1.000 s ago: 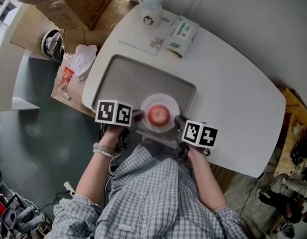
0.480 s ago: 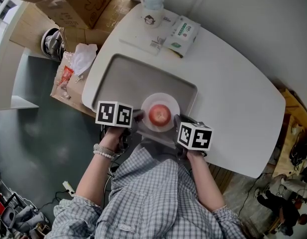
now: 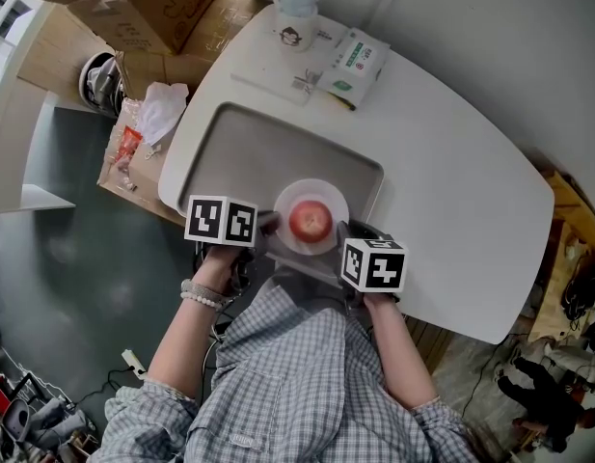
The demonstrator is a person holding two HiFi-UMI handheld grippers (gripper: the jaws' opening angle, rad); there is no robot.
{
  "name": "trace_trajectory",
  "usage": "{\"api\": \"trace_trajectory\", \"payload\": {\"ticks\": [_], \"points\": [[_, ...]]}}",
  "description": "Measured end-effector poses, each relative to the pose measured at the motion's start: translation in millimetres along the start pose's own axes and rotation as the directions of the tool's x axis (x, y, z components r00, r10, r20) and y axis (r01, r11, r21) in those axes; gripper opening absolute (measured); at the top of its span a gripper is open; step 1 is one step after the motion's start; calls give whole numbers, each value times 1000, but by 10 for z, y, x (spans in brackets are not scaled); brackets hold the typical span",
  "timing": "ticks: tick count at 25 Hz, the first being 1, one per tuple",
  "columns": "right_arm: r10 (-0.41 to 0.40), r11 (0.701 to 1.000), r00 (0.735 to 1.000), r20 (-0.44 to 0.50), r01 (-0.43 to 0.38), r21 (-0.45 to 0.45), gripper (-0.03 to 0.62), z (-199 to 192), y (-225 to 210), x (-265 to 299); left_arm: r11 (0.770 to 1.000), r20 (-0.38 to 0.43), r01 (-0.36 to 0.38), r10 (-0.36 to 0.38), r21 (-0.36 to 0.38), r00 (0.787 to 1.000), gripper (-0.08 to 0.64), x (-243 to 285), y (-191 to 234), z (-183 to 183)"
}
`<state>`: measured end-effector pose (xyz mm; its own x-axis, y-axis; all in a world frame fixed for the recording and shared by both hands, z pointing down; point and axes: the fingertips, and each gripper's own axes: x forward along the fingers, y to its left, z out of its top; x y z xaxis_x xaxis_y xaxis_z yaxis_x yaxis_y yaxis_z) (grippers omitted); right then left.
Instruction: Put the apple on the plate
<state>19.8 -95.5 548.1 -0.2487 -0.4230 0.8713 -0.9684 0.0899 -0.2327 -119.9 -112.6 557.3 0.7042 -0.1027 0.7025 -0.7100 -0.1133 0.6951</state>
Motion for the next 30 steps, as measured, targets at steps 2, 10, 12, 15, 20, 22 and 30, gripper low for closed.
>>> {"api": "trace_trajectory", "payload": {"ticks": [2,10,12,15,20,22,30], "points": [[0,1000,1000,0,0,-5,46,-2,5,2,1000,-1,-3,3,-2,1000,34,2,5,-2],[-5,1000,1000,-1,5,-20,46,-1,1,-3,1000,13,-3,3,-31,1000,34,3,0,2],[-5,1000,1000,-2,5,-27,46,-1,2,-3,999,19,4,-3,-38,1000,35,3,-5,7],[-4,999,1000,-4,4,-38,46,-3,3,-2,998,31,27,-25,-58,999,34,3,-20,17],[-5,996,1000,-7,4,-86,49,6,16,5,998,42,26,-23,-60,999,35,2,-25,27],[-8,996,1000,-7,7,-94,51,11,20,-1,998,44,22,-19,-56,999,35,-2,-33,26],[9,995,1000,17,-7,-102,81,51,35,-15,996,70,61,-57,-58,996,89,-22,-94,52]]}}
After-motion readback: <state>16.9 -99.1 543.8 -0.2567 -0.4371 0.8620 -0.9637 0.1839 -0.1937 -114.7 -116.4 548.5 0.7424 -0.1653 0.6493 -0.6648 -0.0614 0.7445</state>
